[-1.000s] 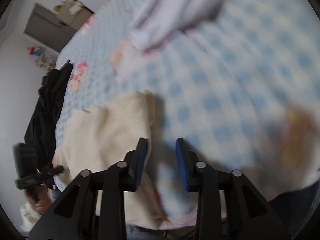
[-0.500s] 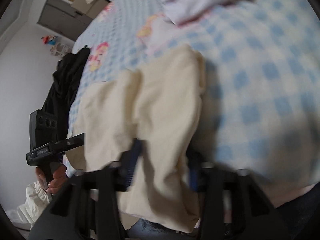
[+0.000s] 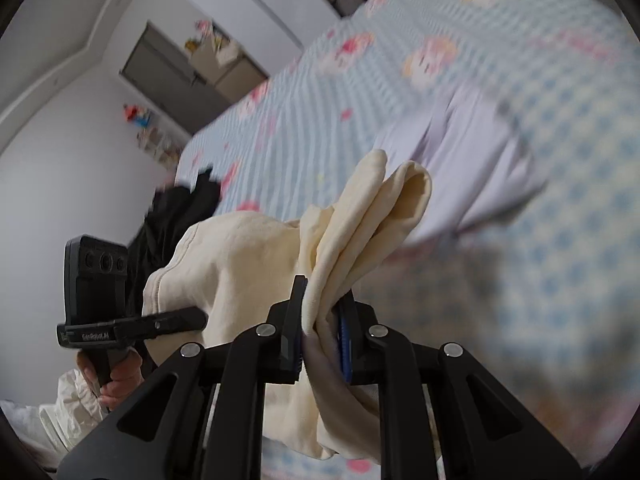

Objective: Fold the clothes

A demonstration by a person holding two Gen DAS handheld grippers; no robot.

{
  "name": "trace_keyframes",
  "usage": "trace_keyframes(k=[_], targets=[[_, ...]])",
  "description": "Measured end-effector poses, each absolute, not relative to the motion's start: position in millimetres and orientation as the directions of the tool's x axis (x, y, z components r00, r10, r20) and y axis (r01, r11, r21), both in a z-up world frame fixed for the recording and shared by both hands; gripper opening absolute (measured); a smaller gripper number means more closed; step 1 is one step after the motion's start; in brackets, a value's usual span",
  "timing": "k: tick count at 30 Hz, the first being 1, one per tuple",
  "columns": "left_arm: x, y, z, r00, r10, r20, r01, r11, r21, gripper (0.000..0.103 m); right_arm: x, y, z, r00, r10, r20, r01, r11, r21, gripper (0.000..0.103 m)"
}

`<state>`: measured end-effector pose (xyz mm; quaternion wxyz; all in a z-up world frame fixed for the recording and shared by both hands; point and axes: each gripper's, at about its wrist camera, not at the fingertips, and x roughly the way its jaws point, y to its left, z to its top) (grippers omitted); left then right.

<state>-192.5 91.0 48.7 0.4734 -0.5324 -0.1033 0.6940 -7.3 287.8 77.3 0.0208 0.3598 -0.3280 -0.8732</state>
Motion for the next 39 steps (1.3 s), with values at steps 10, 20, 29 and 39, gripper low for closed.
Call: trace_keyframes(k=[10, 20, 29, 39], targets=[[-291.4, 223.6, -5.3, -0.05, 0.626, -0.778, -0.46, -0.706, -0.539, 0.057, -59.2, 452.7, 98.8, -0.734, 0.005, -0.679, -0.414, -0.796, 0.441, 0.038], [-266.8, 199.6, 16.5, -0.252, 0.671, -0.697, -0.562, -0.688, -0.459, 0.056, -29.6, 460.0, 98.2, -0.776, 0.115, -0.62, -0.427, -0.819, 0.383, 0.037], [-285.8, 265.8, -28.1, -0.175, 0.57, -0.803, -0.604, -0.706, -0.37, 0.058, -71.8, 436.7, 23.8, -0.642, 0.052, -0.765, -0.442, -0.841, 0.314, 0.026], [-285.2, 204.0, 25.2, -0.269, 0.579, -0.77, -0.557, -0.746, -0.366, 0.062, -44.4, 399.8, 63.3, -0.668, 0.143, -0.73, -0.476, -0.837, 0.271, 0.061]])
